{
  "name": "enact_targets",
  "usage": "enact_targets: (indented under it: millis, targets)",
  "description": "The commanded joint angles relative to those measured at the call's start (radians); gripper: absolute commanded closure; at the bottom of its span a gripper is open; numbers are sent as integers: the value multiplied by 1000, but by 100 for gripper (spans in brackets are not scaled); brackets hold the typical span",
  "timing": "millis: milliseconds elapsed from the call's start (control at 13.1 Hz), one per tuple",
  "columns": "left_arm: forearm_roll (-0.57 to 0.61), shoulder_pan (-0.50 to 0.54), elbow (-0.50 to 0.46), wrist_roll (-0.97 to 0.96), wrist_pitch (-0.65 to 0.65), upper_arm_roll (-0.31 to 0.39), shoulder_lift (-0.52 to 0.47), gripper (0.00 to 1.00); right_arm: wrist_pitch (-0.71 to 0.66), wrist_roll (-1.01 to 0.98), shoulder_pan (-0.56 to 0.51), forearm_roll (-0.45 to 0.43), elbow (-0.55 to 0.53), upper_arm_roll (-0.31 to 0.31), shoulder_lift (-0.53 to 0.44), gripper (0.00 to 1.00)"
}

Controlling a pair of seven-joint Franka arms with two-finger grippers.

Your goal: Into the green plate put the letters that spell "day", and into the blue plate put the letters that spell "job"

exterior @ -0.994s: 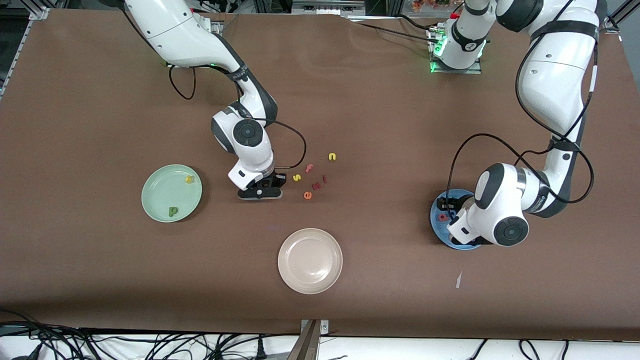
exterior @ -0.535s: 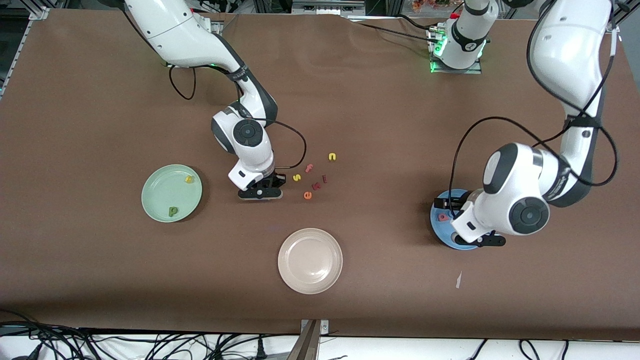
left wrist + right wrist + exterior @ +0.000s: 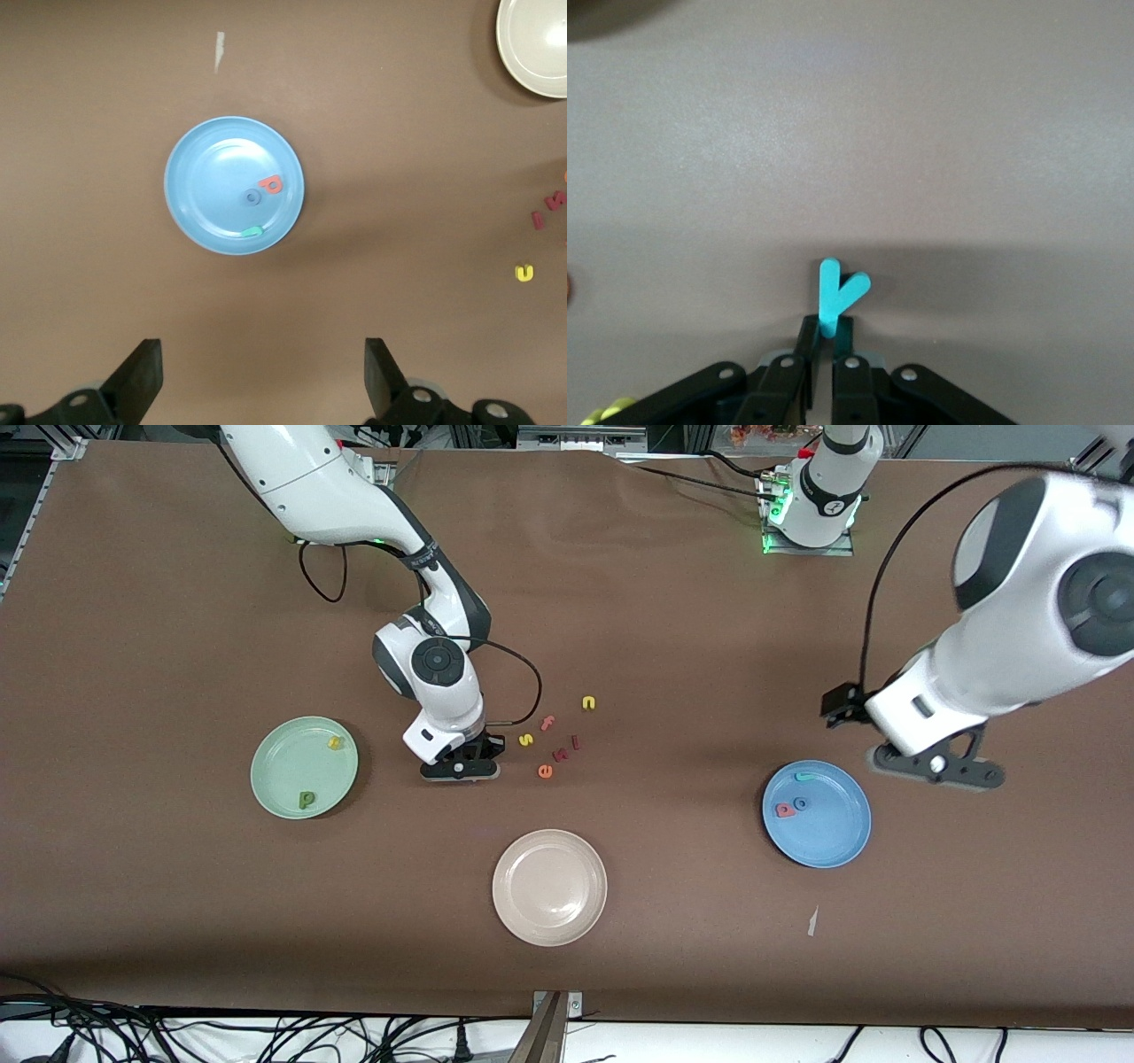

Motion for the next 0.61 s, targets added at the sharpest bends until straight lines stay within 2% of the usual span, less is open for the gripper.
enact_targets:
  millis: [0,76,306,382,535]
  targets:
    - [-44,-6,-90,80,2,64,-103,0,-6,-39,1,-7,9,-9,-22,96]
    - [-73,-32,-142,76,13,112,-150,0,-13,-64,-7,-7,0,-9,-46,96]
    - [-80,-53,-384,67,168,138,-333,0,-119,-198,-82,-1,-75,-9,-181,96]
    - [-78,-63,-416,80,202,144,-359,0,-142,-272,-122,0,-124,-8,-242,96]
    - [-83,-100,-410,73,198,192,-363,0,-162,-421,-206,0,-223,-8,-351,96]
